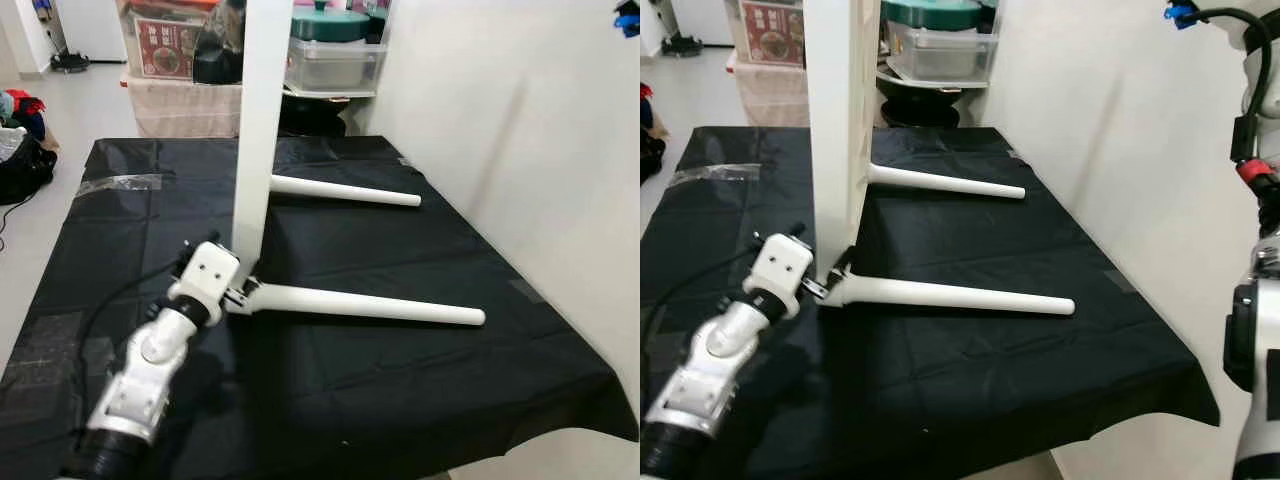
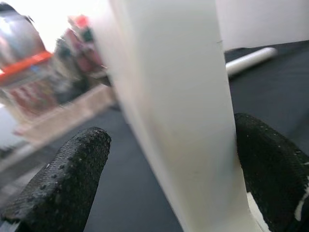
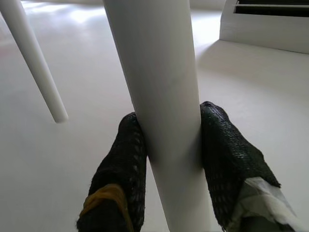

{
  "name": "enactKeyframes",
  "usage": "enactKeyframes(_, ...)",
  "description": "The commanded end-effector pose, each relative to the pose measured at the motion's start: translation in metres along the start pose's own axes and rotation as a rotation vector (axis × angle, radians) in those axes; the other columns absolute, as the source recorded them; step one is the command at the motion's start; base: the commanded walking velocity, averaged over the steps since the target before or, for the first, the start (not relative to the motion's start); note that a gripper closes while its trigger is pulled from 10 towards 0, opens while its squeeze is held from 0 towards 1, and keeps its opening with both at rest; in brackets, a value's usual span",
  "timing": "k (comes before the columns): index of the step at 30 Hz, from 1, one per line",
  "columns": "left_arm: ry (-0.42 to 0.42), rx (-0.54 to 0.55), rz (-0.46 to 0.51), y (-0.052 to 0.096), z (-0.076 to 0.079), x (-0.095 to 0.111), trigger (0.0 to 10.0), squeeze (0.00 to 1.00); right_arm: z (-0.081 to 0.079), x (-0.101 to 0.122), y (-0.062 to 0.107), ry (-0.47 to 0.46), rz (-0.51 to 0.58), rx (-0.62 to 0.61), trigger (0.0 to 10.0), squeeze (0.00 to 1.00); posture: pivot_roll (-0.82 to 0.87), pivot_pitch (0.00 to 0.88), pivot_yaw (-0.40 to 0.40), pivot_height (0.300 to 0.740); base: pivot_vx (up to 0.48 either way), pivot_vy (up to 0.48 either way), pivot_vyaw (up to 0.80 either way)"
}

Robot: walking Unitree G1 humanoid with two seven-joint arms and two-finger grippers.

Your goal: Building children table

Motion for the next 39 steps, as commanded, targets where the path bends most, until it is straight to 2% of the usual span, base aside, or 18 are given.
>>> enactKeyframes(1, -0.073, 0.297, -0.086, 0.014, -0.086, -0.018, 10.0, 0.37, 0.045, -0.039, 0.009, -0.160, -0.157, -0.179, 0.0, 0.00, 0.10, 0.000, -0.107, 0.740, 0.000, 0.000, 0.00)
enactKeyframes(4, -0.103, 0.339, -0.067, 0.013, -0.102, -0.010, 10.0, 0.37, 0.045, -0.041, 0.011, -0.163, -0.162, -0.180, 0.0, 0.00, 0.11, 0.000, -0.105, 0.740, 0.000, 0.000, 0.00)
enactKeyframes(7, -0.167, 0.427, -0.014, 0.012, -0.140, 0.011, 10.0, 0.38, 0.049, -0.044, 0.011, -0.164, -0.170, -0.191, 0.0, 0.00, 0.11, 0.000, -0.100, 0.740, 0.000, 0.000, 0.00)
enactKeyframes(11, -0.237, 0.477, 0.040, 0.012, -0.166, 0.032, 10.0, 0.38, 0.053, -0.046, 0.012, -0.172, -0.182, -0.209, 0.0, 0.00, 0.11, 0.000, -0.100, 0.740, 0.000, 0.000, 0.00)
enactKeyframes(13, -0.237, 0.477, 0.040, 0.012, -0.166, 0.032, 10.0, 0.38, 0.053, -0.046, 0.012, -0.172, -0.182, -0.209, 0.0, 0.00, 0.11, 0.000, -0.100, 0.740, 0.000, 0.000, 0.00)
enactKeyframes(14, -0.294, 0.509, 0.080, 0.011, -0.184, 0.049, 10.0, 0.38, 0.053, -0.052, 0.014, -0.192, -0.207, -0.216, 0.0, 0.00, 0.12, 0.000, -0.102, 0.740, 0.000, 0.000, 0.00)
enactKeyframes(15, -0.294, 0.509, 0.080, 0.011, -0.184, 0.049, 10.0, 0.38, 0.053, -0.052, 0.014, -0.192, -0.207, -0.216, 0.0, 0.00, 0.12, 0.000, -0.102, 0.740, 0.000, 0.000, 0.00)
enactKeyframes(17, -0.410, 0.590, 0.162, 0.015, -0.227, 0.090, 10.0, 0.38, 0.033, -0.072, 0.025, -0.263, -0.285, -0.184, 0.0, 0.00, 0.13, 0.000, -0.106, 0.740, 0.000, 0.000, 0.00)
enactKeyframes(20, -0.410, 0.590, 0.162, 0.015, -0.227, 0.090, 10.0, 0.38, 0.033, -0.072, 0.025, -0.263, -0.285, -0.184, 0.0, 0.00, 0.13, 0.000, -0.106, 0.740, 0.000, 0.000, 0.00)
enactKeyframes(22, -0.498, 0.633, 0.197, 0.019, -0.254, 0.117, 10.0, 0.38, -0.005, -0.095, 0.045, -0.345, -0.384, -0.113, 0.0, 0.00, 0.13, 0.000, -0.106, 0.740, 0.000, 0.000, 0.00)
enactKeyframes(23, -0.498, 0.633, 0.197, 0.019, -0.254, 0.117, 10.0, 0.38, -0.005, -0.095, 0.045, -0.345, -0.384, -0.113, 0.0, 0.00, 0.13, 0.000, -0.106, 0.740, 0.000, 0.000, 0.00)
enactKeyframes(27, -0.616, 0.639, 0.216, 0.014, -0.277, 0.149, 10.0, 0.38, -0.049, -0.125, 0.080, -0.450, -0.526, -0.047, 0.0, 0.00, 0.15, 0.000, -0.106, 0.740, 0.000, 0.000, 0.00)
enactKeyframes(32, -0.660, 0.631, 0.233, 0.008, -0.284, 0.169, 10.0, 0.38, -0.081, -0.136, 0.101, -0.530, -0.605, 0.005, 0.0, 0.00, 0.15, 0.000, -0.102, 0.740, 0.000, 0.000, 0.00)
enactKeyframes(34, -0.693, 0.611, 0.247, 0.002, -0.284, 0.182, 10.0, 0.38, -0.118, -0.139, 0.124, -0.611, -0.671, 0.082, 0.0, 0.00, 0.15, 0.000, -0.102, 0.740, 0.000, 0.000, 0.00)
enactKeyframes(35, -0.693, 0.611, 0.247, 0.002, -0.284, 0.182, 10.0, 0.38, -0.118, -0.139, 0.124, -0.611, -0.671, 0.082, 0.0, 0.00, 0.15, 0.000, -0.102, 0.740, 0.000, 0.000, 0.00)
enactKeyframes(36, -0.701, 0.604, 0.252, -0.001, -0.283, 0.186, 10.0, 0.37, -0.137, -0.138, 0.136, -0.647, -0.701, 0.121, 0.0, 0.00, 0.15, 0.000, -0.102, 0.740, 0.000, 0.000, 0.00)
enactKeyframes(38, -0.701, 0.604, 0.252, -0.001, -0.283, 0.186, 10.0, 0.37, -0.137, -0.138, 0.136, -0.647, -0.701, 0.121, 0.0, 0.00, 0.15, 0.000, -0.102, 0.740, 0.000, 0.000, 0.00)
enactKeyframes(39, -0.716, 0.590, 0.263, -0.004, -0.283, 0.192, 10.0, 0.37, -0.186, -0.129, 0.171, -0.730, -0.772, 0.235, 0.0, 0.00, 0.14, 0.000, -0.098, 0.740, 0.000, 0.000, 0.00)
Point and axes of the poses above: a point about 5 cm out from each wrist's last joint towards the gripper, its own y axis pointing back from the gripper into the wrist, its own x axis along the axis of the wrist's last joint, z = x × y, the point moved 6 cm from there along -y, pointing out of the wrist towards the gripper, and after that the axes turned 3 degrees about -y, right-handed, at the moved point
